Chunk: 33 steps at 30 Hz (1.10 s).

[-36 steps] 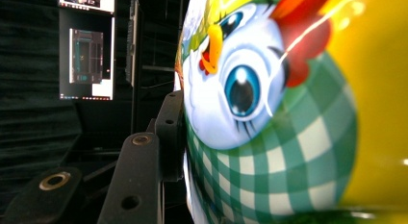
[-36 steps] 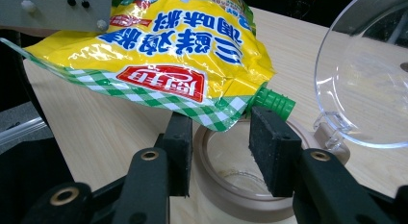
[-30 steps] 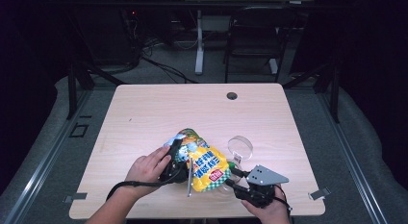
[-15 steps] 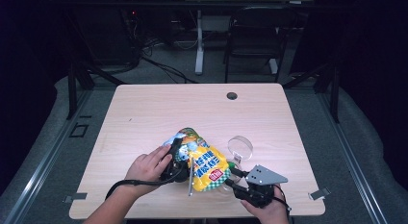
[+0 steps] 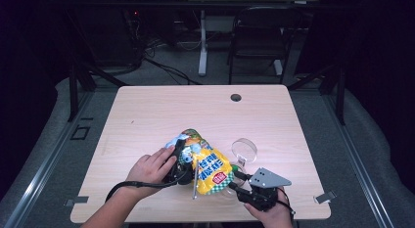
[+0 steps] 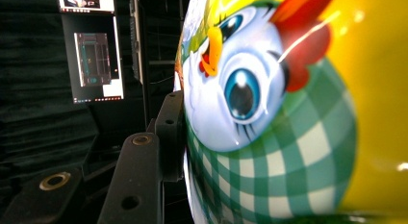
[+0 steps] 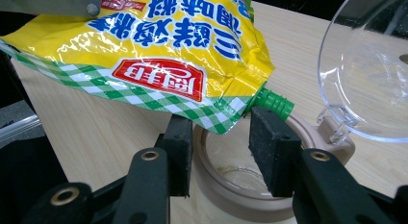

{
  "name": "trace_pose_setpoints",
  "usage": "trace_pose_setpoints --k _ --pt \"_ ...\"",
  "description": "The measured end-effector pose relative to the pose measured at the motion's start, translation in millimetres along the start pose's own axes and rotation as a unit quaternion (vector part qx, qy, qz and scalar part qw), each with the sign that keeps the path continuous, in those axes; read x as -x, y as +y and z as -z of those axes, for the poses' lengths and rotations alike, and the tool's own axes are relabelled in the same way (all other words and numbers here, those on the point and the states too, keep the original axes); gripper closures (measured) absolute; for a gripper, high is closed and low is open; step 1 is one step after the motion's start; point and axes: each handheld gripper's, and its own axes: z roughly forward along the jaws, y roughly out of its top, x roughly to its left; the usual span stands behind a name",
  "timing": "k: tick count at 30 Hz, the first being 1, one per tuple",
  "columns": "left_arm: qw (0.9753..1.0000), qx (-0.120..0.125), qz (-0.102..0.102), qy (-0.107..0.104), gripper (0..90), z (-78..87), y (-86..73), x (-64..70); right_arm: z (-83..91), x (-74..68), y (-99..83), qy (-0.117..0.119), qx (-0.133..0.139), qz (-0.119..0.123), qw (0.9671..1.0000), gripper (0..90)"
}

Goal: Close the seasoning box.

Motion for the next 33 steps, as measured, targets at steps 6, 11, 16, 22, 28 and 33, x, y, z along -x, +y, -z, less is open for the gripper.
trace_pose_setpoints --k 6,11,16,22,28,33 --pt "0.9999 -0.005 -0.009 -0.003 60.1 0.9 0.6 -1.2 -1.3 -0.5 -0.2 0.001 -0.003 -0.001 1.0000 61.0" --pt "0.9999 -0.007 -0.013 -0.003 60.1 1.7 1.4 -3.3 -1.4 -0.8 -0.2 0.001 -0.002 -0.003 1.0000 61.1" --pt "0.9998 -0.008 -0.017 -0.004 60.1 2.4 2.0 -5.7 -1.4 -0.5 -0.3 0.002 0.001 -0.007 1.0000 61.2" --pt "0.9995 -0.009 -0.031 -0.005 60.2 2.5 3.5 -8.6 -1.5 -0.3 -0.6 0.002 -0.002 -0.004 1.0000 61.5" --pt "0.9994 -0.010 -0.032 -0.007 60.2 2.9 4.0 -9.6 -1.6 -0.6 -0.7 0.001 -0.003 -0.005 1.0000 61.6" --pt "0.9991 -0.012 -0.040 -0.007 60.2 3.4 4.5 -11.2 -2.2 -0.8 -1.1 0.002 -0.003 -0.004 1.0000 61.6"
